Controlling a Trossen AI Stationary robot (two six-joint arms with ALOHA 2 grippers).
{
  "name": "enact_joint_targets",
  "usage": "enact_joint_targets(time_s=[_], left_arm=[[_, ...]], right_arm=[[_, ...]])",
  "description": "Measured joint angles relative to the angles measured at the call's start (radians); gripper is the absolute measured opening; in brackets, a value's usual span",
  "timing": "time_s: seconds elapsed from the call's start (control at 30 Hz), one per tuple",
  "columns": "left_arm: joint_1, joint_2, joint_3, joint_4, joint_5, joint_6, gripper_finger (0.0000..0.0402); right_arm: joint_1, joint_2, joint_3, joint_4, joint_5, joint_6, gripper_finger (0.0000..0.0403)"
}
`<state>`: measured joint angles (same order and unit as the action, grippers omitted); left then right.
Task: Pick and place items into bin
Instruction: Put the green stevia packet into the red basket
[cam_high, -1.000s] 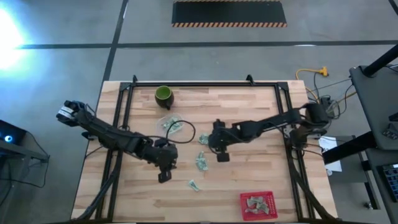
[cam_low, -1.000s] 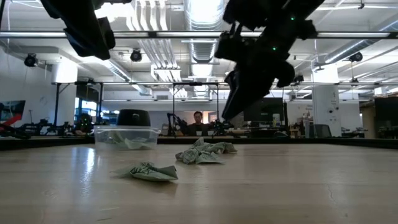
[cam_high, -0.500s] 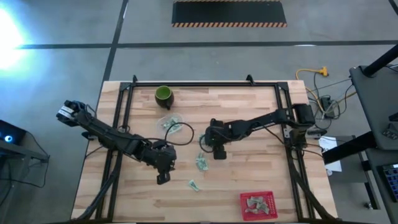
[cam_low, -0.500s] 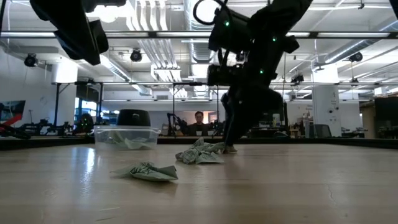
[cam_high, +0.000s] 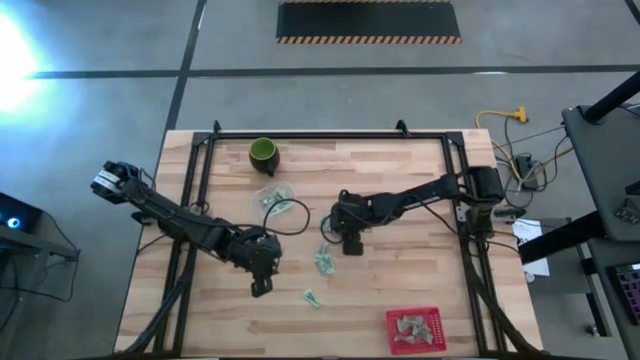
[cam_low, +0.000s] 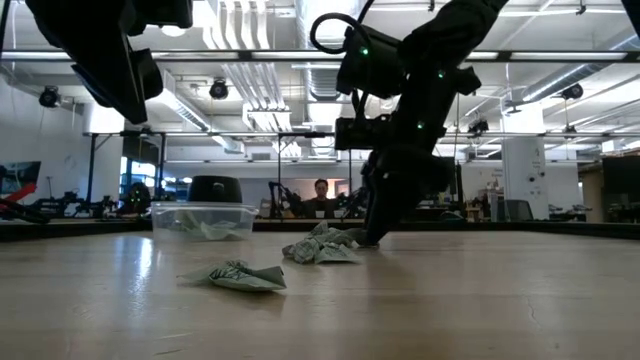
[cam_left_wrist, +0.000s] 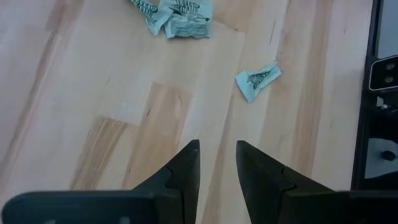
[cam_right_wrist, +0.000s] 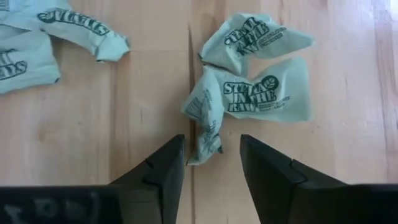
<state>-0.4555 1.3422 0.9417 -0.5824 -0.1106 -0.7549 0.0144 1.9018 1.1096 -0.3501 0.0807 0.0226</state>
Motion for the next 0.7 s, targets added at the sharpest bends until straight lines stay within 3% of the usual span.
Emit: enact_joint_targets(time_s=[0.27, 0.7], left_arm=[[-0.002, 0.000, 0.000, -0.001, 0.000, 0.001, 0.0086], [-0.003, 0.001, 0.000, -0.001, 0.000, 0.002, 0.0086]], right_arm=[[-0.002, 0.000, -0.010, 0.043, -0.003, 0.023, 0.0115], [-0.002, 0.000, -0.010, 0.044, -0.002, 0.031, 0.0032]])
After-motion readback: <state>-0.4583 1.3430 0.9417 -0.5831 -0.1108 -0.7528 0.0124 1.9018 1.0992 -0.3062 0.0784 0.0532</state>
